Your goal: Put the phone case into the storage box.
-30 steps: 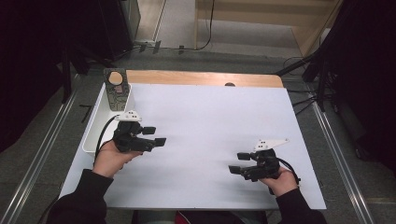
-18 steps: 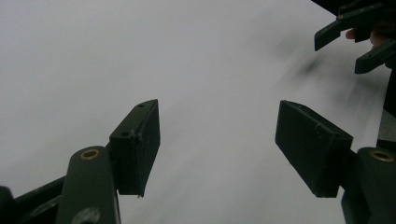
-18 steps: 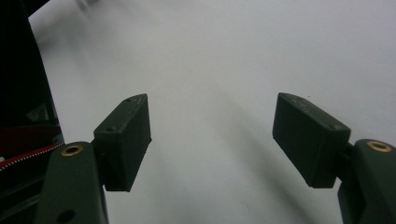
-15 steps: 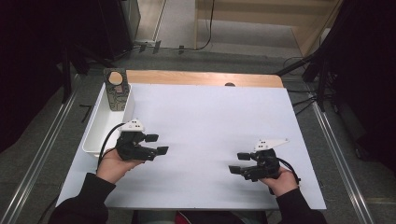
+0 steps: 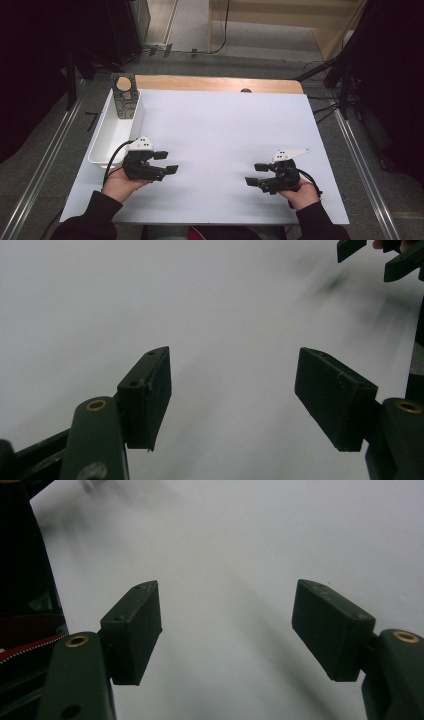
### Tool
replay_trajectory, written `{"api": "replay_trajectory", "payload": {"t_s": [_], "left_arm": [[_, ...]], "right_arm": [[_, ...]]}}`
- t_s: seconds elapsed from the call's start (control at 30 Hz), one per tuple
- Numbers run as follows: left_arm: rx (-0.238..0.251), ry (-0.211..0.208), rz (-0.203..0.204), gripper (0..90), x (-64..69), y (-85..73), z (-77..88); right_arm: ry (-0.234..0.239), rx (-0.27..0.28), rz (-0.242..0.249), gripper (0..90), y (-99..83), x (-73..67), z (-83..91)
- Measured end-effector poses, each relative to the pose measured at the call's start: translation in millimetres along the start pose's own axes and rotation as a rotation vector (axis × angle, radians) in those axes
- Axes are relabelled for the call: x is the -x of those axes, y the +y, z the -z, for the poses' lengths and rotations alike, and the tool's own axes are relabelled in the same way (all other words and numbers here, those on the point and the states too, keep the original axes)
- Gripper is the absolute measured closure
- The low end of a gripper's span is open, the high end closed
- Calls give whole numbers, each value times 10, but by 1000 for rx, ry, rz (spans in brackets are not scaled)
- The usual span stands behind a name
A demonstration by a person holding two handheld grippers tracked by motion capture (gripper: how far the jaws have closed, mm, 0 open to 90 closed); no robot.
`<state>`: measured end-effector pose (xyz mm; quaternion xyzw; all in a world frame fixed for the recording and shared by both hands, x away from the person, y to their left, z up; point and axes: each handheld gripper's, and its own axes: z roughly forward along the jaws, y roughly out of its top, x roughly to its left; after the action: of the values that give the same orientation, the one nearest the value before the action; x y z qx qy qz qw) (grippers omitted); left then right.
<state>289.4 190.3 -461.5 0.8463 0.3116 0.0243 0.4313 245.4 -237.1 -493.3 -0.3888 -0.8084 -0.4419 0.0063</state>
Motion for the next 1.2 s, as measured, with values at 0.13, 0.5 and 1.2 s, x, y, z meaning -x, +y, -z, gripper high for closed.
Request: {"api": "replay_trajectory", "payload": {"t_s": [0.13, 0.5, 1.2], "left_arm": [[2, 9, 5, 307, -5, -73, 14], [-11, 18, -2, 308, 12, -216, 16], [-33, 4, -4, 308, -2, -265, -30]], "right_arm": [[-1, 0, 1, 268, 0, 0, 3], [-3, -2, -4, 268, -3, 6, 5], [0, -1, 0, 268, -1, 9, -2]]}}
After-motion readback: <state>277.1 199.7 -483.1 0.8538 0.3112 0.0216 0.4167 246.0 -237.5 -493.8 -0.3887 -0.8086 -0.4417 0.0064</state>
